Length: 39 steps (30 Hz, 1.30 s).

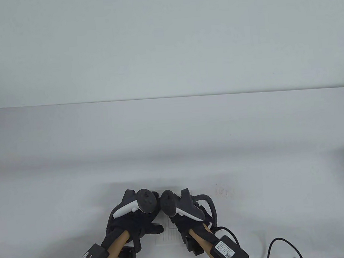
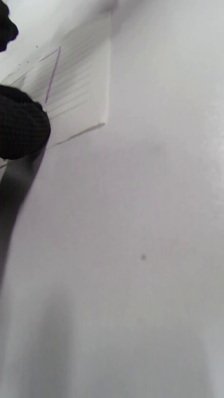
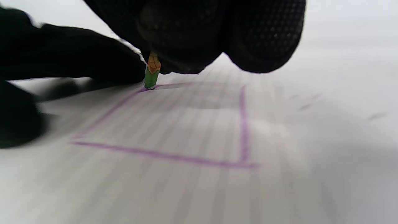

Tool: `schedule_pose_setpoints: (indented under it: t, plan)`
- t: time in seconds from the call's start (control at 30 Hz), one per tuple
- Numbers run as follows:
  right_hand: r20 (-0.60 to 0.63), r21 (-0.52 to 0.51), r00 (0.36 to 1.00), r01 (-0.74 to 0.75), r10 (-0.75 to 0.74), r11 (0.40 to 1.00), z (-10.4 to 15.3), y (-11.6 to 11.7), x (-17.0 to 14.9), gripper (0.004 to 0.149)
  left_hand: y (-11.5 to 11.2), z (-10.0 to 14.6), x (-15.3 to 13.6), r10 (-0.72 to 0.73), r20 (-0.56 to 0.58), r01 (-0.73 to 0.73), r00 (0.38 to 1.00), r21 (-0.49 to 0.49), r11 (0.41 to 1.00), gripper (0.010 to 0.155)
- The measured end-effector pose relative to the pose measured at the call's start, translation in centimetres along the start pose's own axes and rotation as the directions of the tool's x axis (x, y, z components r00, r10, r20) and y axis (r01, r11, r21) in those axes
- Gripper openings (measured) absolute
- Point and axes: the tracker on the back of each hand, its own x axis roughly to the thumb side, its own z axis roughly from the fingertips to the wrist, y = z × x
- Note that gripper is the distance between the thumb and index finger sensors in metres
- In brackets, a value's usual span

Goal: Apply wax crayon on paper

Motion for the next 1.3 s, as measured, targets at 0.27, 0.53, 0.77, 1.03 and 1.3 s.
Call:
schedule_pose_setpoints:
  t: [0.27, 0.53, 0.77, 1.03, 1.3]
  plan:
    - [-0.007, -0.002, 1.000, -0.004, 0.004, 1.000, -0.06, -0.06, -0.21, 0.041, -0.01, 0.00, 0.00, -0.001, 0.000, 0.001, 1.000, 0.000, 1.000, 0.090]
    - [-0.005, -0.004, 1.000, -0.013, 0.013, 1.000, -0.07, -0.10, -0.23, 0.041, -0.01, 0.00, 0.01, 0.000, 0.000, 0.000, 1.000, -0.001, 1.000, 0.090]
    - [0.014, 0.068, 0.996, 0.084, -0.086, 0.994, -0.18, -0.10, -0.47, 0.041, -0.02, -0.01, -0.01, 0.001, 0.000, -0.001, 1.000, 0.000, 1.000, 0.090]
    - [0.031, 0.111, 0.992, 0.121, -0.125, 0.986, -0.12, -0.19, -0.36, 0.041, -0.04, -0.01, -0.01, 0.001, 0.000, -0.001, 1.000, 0.001, 1.000, 0.090]
    - [0.034, 0.145, 0.988, 0.147, -0.154, 0.978, -0.11, -0.27, -0.37, 0.041, -0.05, -0.02, -0.01, -0.001, 0.000, 0.001, 1.000, 0.001, 1.000, 0.090]
